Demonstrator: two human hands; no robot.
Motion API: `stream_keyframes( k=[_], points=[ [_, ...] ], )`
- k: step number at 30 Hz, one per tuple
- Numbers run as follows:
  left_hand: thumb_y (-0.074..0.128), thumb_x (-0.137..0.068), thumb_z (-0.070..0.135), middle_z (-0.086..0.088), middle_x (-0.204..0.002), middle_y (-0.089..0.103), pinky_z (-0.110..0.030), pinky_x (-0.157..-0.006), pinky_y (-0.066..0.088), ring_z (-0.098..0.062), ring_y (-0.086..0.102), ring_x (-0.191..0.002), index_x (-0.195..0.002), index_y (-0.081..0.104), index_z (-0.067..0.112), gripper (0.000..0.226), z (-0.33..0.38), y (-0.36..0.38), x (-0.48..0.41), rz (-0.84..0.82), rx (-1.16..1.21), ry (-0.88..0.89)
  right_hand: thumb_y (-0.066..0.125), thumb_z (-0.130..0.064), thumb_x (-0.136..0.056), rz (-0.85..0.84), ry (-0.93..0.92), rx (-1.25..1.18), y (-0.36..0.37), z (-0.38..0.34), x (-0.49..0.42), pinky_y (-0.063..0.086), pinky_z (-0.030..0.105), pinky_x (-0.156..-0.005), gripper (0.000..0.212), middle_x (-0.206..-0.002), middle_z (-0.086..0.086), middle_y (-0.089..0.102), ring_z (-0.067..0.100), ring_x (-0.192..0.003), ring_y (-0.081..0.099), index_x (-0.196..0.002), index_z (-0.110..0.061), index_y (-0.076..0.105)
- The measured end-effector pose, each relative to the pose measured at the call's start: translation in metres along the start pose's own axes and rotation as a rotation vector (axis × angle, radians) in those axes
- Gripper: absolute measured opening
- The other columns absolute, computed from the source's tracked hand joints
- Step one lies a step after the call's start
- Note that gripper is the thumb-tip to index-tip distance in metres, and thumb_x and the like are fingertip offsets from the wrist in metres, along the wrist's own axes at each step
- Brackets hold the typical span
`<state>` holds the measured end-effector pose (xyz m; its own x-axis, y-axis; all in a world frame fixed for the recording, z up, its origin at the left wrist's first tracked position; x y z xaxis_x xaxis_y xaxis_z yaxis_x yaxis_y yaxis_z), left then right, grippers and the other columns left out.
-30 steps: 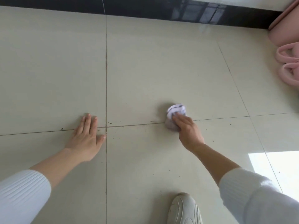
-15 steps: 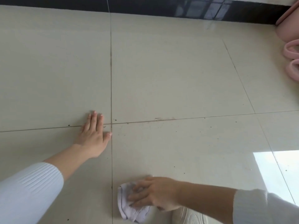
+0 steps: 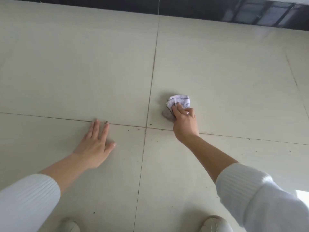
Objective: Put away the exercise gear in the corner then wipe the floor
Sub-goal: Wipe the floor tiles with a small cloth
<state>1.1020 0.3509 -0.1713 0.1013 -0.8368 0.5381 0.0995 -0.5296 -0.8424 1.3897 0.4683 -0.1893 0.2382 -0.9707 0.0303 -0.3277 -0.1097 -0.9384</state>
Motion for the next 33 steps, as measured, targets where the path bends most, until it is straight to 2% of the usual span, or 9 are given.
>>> stream_keyframes(
  k=[4, 8, 11, 14, 19, 22, 24, 29, 33],
  points=[
    [0.01, -0.092, 0.059, -0.021, -0.156, -0.018, -0.039, -0.119, -0.001, -0.03, -0.015, -0.146, -0.149, -0.015, 0.011, 0.079, -0.018, 0.011, 0.013, 0.041, 0.046, -0.03, 0.049, 0.008, -0.069, -0.028, -0.385, -0.084, 0.032, -0.061, 0.073, 0.05, 0.044, -0.077, 0.061, -0.134, 0.002, 0.057, 0.032, -0.093, 0.047, -0.125, -0.013, 0.06],
    [-0.006, -0.071, 0.065, -0.019, -0.157, -0.013, -0.04, -0.12, 0.003, -0.03, -0.012, -0.147, -0.151, -0.007, 0.012, 0.096, -0.02, 0.023, 0.025, 0.082, 0.105, -0.047, 0.052, -0.006, -0.081, -0.587, -0.971, -0.229, 0.045, -0.101, 0.164, 0.04, 0.042, -0.101, 0.052, -0.143, -0.002, 0.049, 0.031, -0.116, 0.044, -0.132, -0.016, 0.055],
    [-0.004, -0.076, 0.066, -0.017, -0.157, -0.019, -0.04, -0.12, 0.002, -0.028, -0.013, -0.147, -0.151, -0.01, 0.014, 0.092, -0.025, 0.019, 0.013, 0.125, 0.1, -0.047, 0.064, -0.002, -0.079, -0.661, -1.207, -0.201, 0.043, -0.1, 0.147, 0.041, 0.04, -0.098, 0.051, -0.141, -0.001, 0.051, 0.029, -0.121, 0.045, -0.128, -0.014, 0.06],
    [0.013, -0.093, 0.06, -0.017, -0.156, -0.023, -0.038, -0.12, -0.001, -0.028, -0.016, -0.146, -0.151, -0.013, 0.014, 0.079, -0.032, 0.013, -0.003, 0.14, 0.089, -0.072, 0.066, -0.004, -0.077, -0.468, -1.115, -0.097, 0.033, -0.075, 0.085, 0.043, 0.035, -0.096, 0.055, -0.142, -0.006, 0.051, 0.025, -0.119, 0.049, -0.129, -0.02, 0.06],
    [0.01, -0.089, 0.068, -0.014, -0.155, -0.025, -0.033, -0.118, -0.007, -0.024, -0.022, -0.145, -0.15, -0.015, 0.011, 0.087, -0.039, 0.011, -0.007, 0.177, 0.101, -0.04, 0.051, -0.003, -0.082, -0.068, -0.431, 0.062, 0.007, -0.029, -0.025, 0.049, 0.043, -0.083, 0.057, -0.142, -0.004, 0.051, 0.034, -0.109, 0.051, -0.135, -0.025, 0.053],
    [-0.003, -0.079, 0.072, -0.009, -0.156, -0.026, -0.031, -0.118, -0.007, -0.02, -0.021, -0.145, -0.15, -0.015, 0.016, 0.091, -0.052, 0.015, -0.008, 0.2, 0.108, 0.021, 0.043, -0.001, -0.086, -0.044, -0.012, 0.066, 0.006, -0.04, -0.065, 0.035, 0.036, -0.095, 0.064, -0.154, -0.008, 0.031, 0.031, -0.124, 0.034, -0.145, -0.026, 0.037],
    [-0.004, -0.081, 0.072, -0.006, -0.156, -0.024, -0.033, -0.119, -0.003, -0.018, -0.02, -0.145, -0.15, -0.013, 0.017, 0.089, -0.064, 0.017, -0.01, 0.223, 0.104, 0.061, 0.04, 0.0, -0.082, -0.045, 0.096, 0.012, 0.018, -0.068, -0.074, 0.035, 0.035, -0.093, 0.063, -0.153, -0.006, 0.033, 0.032, -0.122, 0.034, -0.142, -0.022, 0.039],
    [0.007, -0.089, 0.057, -0.018, -0.159, 0.002, -0.044, -0.119, 0.012, -0.03, 0.003, -0.148, -0.152, 0.012, 0.007, 0.081, -0.096, 0.022, -0.017, 0.341, 0.202, -0.135, 0.027, -0.008, -0.068, -0.078, -0.411, -0.048, 0.064, -0.17, -0.002, 0.044, 0.031, -0.066, 0.062, -0.125, -0.002, 0.063, 0.029, -0.089, 0.051, -0.115, -0.02, 0.066],
    [0.012, -0.094, 0.043, -0.008, -0.16, 0.013, -0.047, -0.118, 0.016, -0.026, 0.012, -0.147, -0.152, 0.019, 0.01, 0.066, -0.113, 0.017, -0.019, 0.405, 0.275, -0.236, 0.051, -0.007, -0.081, -0.486, -0.837, -0.202, 0.078, -0.209, 0.087, 0.037, 0.038, -0.084, 0.055, -0.145, -0.002, 0.045, 0.029, -0.114, 0.041, -0.134, -0.019, 0.052]
  ],
)
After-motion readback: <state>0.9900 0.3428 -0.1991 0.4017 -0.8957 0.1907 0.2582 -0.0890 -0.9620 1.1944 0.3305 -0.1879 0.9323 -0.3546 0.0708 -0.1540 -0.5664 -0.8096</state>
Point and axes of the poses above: each hand's wrist, its own x-axis away from the middle knuckle, its own y-axis out of the palm, z = x × y, the point moved 2 cm from there along -x, towards the middle knuckle
